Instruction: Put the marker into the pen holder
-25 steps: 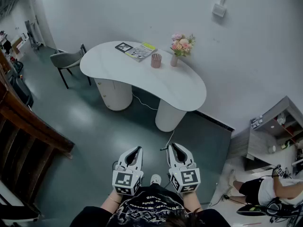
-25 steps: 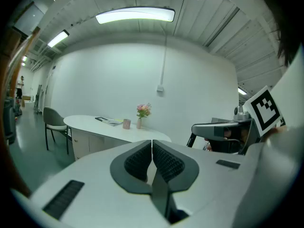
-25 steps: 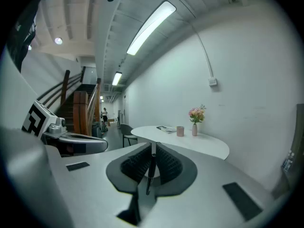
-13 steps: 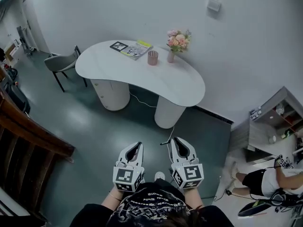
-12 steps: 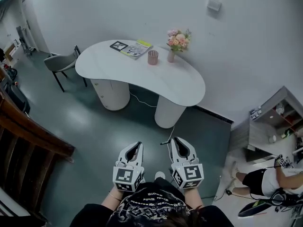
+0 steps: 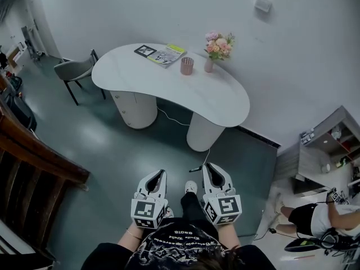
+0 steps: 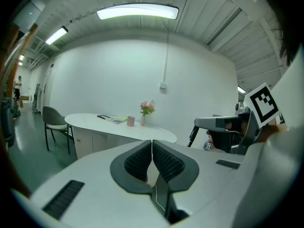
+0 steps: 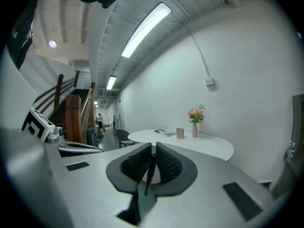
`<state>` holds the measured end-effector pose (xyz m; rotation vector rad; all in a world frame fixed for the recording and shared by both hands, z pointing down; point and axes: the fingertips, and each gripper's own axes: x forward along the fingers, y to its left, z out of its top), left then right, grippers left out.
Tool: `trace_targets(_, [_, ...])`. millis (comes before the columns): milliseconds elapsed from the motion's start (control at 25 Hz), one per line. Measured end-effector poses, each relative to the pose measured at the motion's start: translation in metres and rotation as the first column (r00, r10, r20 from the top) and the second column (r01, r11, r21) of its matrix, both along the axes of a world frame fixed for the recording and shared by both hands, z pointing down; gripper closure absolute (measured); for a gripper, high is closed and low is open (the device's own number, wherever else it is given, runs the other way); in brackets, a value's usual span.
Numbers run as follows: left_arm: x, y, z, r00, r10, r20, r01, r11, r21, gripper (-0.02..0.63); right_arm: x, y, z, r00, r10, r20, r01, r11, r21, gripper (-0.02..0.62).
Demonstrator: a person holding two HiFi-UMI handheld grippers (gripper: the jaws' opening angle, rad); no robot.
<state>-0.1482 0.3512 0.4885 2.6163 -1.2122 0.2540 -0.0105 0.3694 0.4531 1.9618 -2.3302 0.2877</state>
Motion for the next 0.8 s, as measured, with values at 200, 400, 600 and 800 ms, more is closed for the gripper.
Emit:
trace_targets(200, [0.009, -0.025, 0.01, 0.999, -0.037, 0.008, 0.037, 0.999, -0.01, 0.58, 0.012, -0.033, 0.009, 0.999, -0.038, 0.0, 0.038, 0.999, -0.003, 0.543])
trace_targets(400, [0.031, -0.063, 0.009, 0.997, -0.072, 0.008, 0.072, 0.997, -0.015, 0.58, 0.031, -0.079, 0.01, 0.996, -0.085, -0.001, 0.085, 0.996, -0.008, 0.541])
trace_targets(600, [0.06, -0.101, 0.014, 0.997, -0.074, 0.023, 0.074, 0.997, -0.021, 0.58, 0.054, -0.122, 0.015, 0.993, -0.116, -0.002, 0.116, 0.993, -0.011, 0.541])
trace_targets(800, [0.091, -0.14, 0.011, 0.993, -0.12, 0.01, 0.121, 0.993, -0.017, 0.58, 0.082, -0.162, 0.014, 0.987, -0.16, -0.005, 0.16, 0.987, -0.009, 0.541])
